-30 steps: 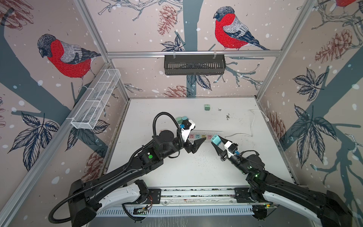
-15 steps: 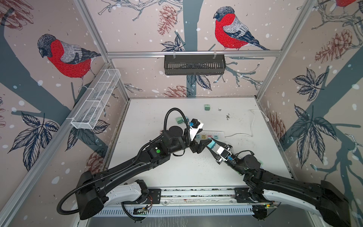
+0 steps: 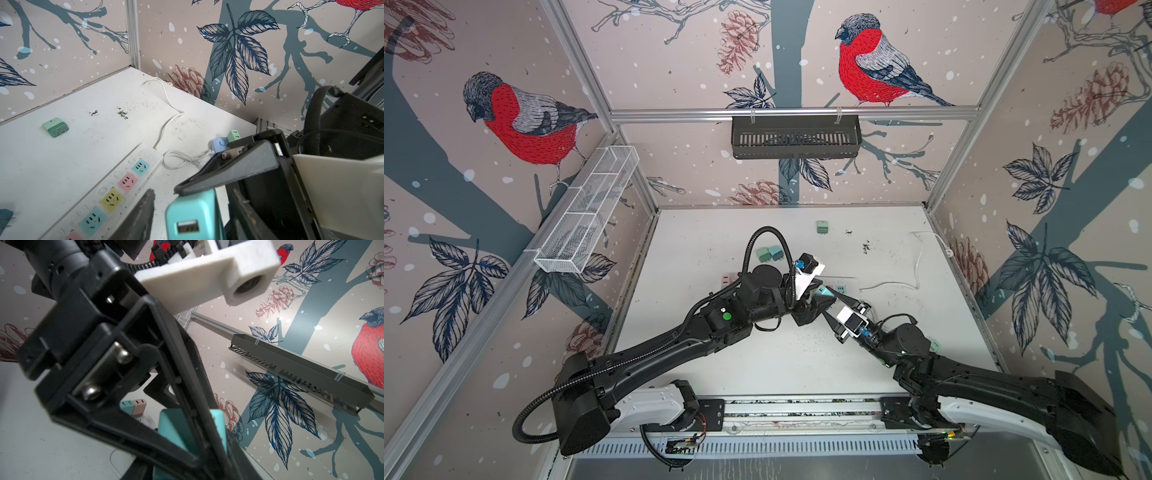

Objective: Insert the plug
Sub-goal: 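Close the left gripper on the teal adapter while the right gripper holds it, then open the right gripper and draw it back while the left gripper holds the teal adapter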

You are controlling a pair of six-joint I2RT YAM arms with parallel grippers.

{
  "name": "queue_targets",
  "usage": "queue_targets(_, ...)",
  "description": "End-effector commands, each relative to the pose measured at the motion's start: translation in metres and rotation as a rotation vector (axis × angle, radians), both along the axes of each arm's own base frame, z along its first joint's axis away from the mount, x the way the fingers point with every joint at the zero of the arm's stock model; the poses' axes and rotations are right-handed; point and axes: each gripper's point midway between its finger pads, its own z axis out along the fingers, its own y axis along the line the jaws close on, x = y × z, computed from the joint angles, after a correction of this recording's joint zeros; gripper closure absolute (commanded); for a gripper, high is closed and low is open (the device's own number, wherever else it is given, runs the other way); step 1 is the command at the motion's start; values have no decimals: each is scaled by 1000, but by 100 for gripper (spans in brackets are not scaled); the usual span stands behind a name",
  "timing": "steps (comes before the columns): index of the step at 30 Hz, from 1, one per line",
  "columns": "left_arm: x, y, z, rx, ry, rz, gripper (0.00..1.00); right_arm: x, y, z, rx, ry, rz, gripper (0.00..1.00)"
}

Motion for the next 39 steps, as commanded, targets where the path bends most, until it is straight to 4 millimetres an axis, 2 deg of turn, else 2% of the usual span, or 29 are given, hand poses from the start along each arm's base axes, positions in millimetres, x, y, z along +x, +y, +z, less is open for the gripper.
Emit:
queue_targets(1, -5, -4, 3, 9, -37, -27, 57, 2, -6, 21, 68, -35, -30, 95)
queue_targets(4, -4, -5, 3, 19, -42, -24, 77, 3, -2, 21, 59, -33, -24, 95)
queue_targets(6, -5, -4, 3, 18, -47, -24, 86, 5, 0, 19, 54, -18, -30, 93)
queue_targets(7, -6, -4, 2, 17, -49, -26, 91, 6, 0, 18, 53, -11, -32, 89)
queue_targets(9, -4, -3, 3, 15, -56, -13, 98, 6, -2, 17, 58, -4, -34, 75)
queue_targets(12, -2, 0, 6, 11, -63, 1, 100, 6, -8, 15, 78, 1, -53, 53)
queue_targets(13, -2, 1, 8, 6, -70, 7, 100, 7, -10, 14, 82, 4, -60, 40)
queue_targets(14, 0, 3, 9, 8, -76, 23, 100, 7, -11, 13, 77, 6, -63, 1)
queue_targets(18, 23, 24, 10, 9, -89, 200, 100, 12, -15, 1, 44, 55, -89, 0)
queue_targets(22, 40, 48, 12, -10, -115, 324, 100, 23, -38, -10, 112, 144, -152, 0)
queue_targets(28, 62, 62, 5, 10, -113, 410, 100, 53, -94, -26, 278, 300, -300, 0)
queue_targets(31, 72, 67, -2, 26, -115, 449, 100, 76, -137, -34, 396, 382, -478, 0)
queue_targets(34, 85, 71, -9, 43, -108, 481, 100, 90, -176, -46, 495, 440, -617, 0)
queue_targets(35, 90, 71, -13, 50, -101, 488, 100, 93, -185, -52, 524, 460, -639, 0)
queue_targets(39, 104, 68, -26, 68, -85, 484, 100, 103, -200, -70, 542, 529, -650, 0)
